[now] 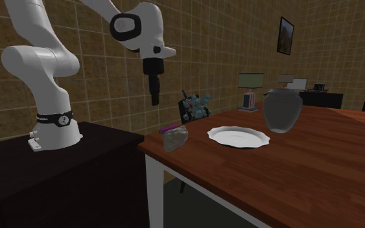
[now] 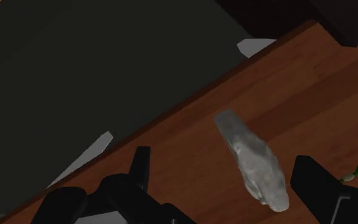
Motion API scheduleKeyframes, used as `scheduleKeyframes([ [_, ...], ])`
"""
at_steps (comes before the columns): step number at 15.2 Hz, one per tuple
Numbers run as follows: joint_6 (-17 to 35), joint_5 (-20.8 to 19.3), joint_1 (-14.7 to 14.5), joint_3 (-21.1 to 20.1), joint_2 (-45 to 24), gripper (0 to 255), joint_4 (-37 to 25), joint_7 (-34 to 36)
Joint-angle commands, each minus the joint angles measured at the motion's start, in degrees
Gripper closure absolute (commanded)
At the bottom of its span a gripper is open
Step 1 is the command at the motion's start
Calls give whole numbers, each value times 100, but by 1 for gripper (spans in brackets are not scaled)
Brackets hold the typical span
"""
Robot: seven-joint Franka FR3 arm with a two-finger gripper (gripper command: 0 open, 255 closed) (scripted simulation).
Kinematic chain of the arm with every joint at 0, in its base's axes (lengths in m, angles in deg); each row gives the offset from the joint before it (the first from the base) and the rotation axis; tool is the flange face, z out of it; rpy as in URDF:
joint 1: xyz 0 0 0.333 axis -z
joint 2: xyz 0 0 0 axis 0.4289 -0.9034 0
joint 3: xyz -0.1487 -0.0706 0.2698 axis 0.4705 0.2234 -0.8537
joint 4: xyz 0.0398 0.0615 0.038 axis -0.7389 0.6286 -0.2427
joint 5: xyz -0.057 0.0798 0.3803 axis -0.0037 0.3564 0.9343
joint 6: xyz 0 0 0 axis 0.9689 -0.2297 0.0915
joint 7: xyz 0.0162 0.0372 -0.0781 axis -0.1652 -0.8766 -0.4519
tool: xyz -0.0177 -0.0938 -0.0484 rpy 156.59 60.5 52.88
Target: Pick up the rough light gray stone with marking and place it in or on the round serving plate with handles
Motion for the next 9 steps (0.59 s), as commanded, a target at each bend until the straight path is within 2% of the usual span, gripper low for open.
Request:
scheduleKeyframes([
  [1, 432, -127, -77, -125, -382, 0, -38, -17],
  [5, 1174, -605, -170, -341, -1186, 0, -227, 70],
  [9, 1792, -1417, -317, -441, -2012, 0, -517, 398],
])
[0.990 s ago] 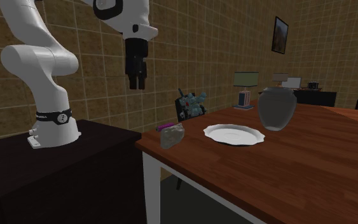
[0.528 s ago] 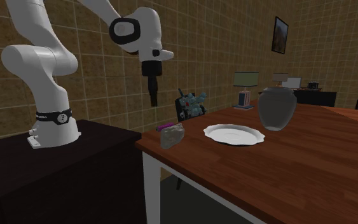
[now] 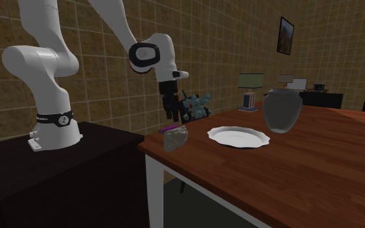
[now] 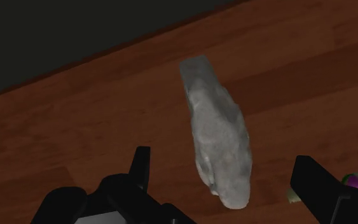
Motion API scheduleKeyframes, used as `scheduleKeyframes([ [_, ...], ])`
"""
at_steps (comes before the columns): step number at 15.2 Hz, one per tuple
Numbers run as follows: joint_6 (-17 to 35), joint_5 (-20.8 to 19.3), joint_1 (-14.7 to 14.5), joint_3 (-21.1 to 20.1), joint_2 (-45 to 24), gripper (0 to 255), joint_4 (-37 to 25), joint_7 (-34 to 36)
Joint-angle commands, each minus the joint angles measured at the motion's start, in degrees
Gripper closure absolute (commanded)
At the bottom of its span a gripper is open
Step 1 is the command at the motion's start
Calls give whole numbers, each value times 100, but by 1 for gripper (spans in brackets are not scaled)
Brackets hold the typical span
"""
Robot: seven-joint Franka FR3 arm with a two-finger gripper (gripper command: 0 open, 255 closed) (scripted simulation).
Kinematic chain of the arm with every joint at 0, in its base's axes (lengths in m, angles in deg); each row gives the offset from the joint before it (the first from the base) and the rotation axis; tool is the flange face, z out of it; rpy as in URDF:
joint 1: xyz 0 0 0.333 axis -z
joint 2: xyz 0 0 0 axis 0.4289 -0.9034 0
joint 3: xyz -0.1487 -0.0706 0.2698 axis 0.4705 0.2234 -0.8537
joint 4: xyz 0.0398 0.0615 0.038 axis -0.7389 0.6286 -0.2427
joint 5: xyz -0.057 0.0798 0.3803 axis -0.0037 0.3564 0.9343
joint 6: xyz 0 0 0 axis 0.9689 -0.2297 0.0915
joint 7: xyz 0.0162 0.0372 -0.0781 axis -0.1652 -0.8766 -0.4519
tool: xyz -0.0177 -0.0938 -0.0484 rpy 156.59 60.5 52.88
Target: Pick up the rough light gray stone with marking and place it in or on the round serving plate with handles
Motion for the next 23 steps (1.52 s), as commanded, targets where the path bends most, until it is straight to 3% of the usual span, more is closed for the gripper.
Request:
scheduleKeyframes([
  [1, 300, -489, -111, -1, -432, 0, -174, 209],
  [9, 787, -1347, -388, 405, -1214, 0, -442, 813],
  [17, 820, -1396, -415, 445, -1266, 0, -462, 851],
  [18, 820, -1396, -414, 445, -1266, 255, -461, 851],
  [23, 820, -1396, -415, 445, -1267, 255, -462, 852],
])
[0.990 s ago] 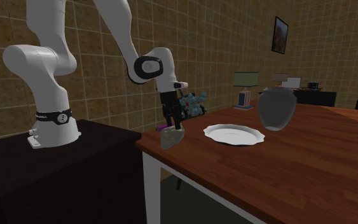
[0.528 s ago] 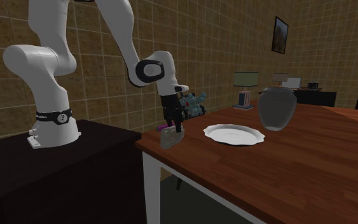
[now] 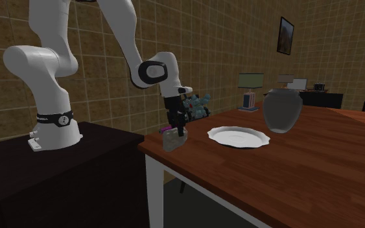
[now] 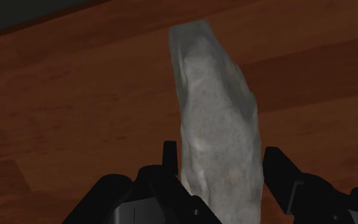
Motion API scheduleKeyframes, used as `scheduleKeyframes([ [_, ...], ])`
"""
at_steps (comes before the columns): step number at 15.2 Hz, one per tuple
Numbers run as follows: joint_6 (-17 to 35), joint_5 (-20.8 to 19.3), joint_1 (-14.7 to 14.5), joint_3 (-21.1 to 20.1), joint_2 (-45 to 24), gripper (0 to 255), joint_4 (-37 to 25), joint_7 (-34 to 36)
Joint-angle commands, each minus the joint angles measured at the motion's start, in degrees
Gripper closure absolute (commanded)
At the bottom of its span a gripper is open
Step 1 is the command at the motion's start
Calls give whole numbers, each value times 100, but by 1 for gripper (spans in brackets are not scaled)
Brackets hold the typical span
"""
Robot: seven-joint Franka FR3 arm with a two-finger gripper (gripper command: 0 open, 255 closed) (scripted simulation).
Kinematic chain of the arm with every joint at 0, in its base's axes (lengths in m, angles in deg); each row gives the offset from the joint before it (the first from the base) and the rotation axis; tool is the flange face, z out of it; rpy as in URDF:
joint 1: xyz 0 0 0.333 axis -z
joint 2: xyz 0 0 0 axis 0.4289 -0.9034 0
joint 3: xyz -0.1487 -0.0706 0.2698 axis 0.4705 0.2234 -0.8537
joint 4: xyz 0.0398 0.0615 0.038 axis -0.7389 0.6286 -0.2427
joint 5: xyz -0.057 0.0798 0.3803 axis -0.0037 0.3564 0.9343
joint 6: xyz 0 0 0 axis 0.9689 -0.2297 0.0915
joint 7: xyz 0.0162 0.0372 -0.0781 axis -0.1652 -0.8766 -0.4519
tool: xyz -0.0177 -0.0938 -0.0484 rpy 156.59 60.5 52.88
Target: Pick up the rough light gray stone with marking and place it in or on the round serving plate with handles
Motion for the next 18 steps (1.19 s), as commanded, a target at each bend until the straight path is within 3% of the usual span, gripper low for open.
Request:
scheduleKeyframes([
  [1, -1, 0, 2, 3, -1, 255, 0, 0],
  [4, -1, 0, 2, 3, -2, 255, 0, 0],
  [18, -909, 1360, 405, -639, 1139, 255, 138, -1121],
])
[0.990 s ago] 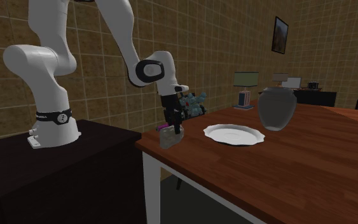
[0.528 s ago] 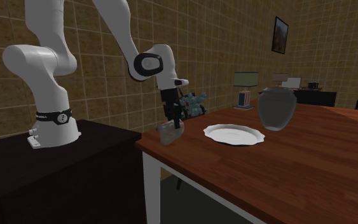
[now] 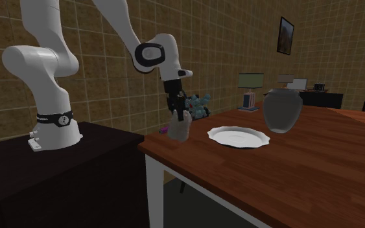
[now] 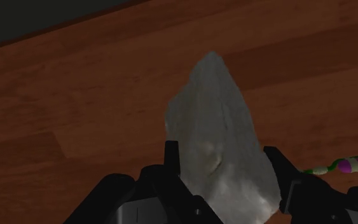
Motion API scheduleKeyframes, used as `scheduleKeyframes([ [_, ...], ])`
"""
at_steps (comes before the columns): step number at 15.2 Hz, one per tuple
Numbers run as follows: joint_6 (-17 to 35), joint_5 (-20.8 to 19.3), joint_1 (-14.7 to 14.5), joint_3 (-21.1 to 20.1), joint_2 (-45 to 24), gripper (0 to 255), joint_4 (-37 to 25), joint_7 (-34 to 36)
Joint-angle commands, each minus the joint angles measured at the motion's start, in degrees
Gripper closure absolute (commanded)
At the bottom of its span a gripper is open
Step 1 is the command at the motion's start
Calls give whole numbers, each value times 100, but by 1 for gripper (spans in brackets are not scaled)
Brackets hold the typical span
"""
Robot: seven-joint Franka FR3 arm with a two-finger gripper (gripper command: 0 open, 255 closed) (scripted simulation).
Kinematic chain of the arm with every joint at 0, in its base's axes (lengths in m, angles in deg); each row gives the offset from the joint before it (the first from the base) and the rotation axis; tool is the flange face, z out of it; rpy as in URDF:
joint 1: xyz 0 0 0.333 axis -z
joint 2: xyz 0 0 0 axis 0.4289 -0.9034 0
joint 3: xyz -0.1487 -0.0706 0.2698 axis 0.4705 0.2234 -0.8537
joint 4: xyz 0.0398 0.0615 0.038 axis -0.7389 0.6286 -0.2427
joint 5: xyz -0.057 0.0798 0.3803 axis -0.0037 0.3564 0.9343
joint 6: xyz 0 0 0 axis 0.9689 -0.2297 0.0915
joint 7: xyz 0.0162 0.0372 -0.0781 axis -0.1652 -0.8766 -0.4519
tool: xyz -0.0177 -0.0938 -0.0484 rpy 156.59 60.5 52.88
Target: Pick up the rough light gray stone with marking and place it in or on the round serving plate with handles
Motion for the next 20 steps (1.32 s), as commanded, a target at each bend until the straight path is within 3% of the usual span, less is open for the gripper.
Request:
scheduleKeyframes([
  [1, -144, 194, 27, -47, 166, 255, 0, -166],
  [4, -347, 419, 33, -87, 373, 255, -19, -347],
  [11, -1067, -30, -255, -90, -902, 255, -1872, 122],
  [20, -2277, -262, -817, 10, -2665, 255, -4736, 250],
])
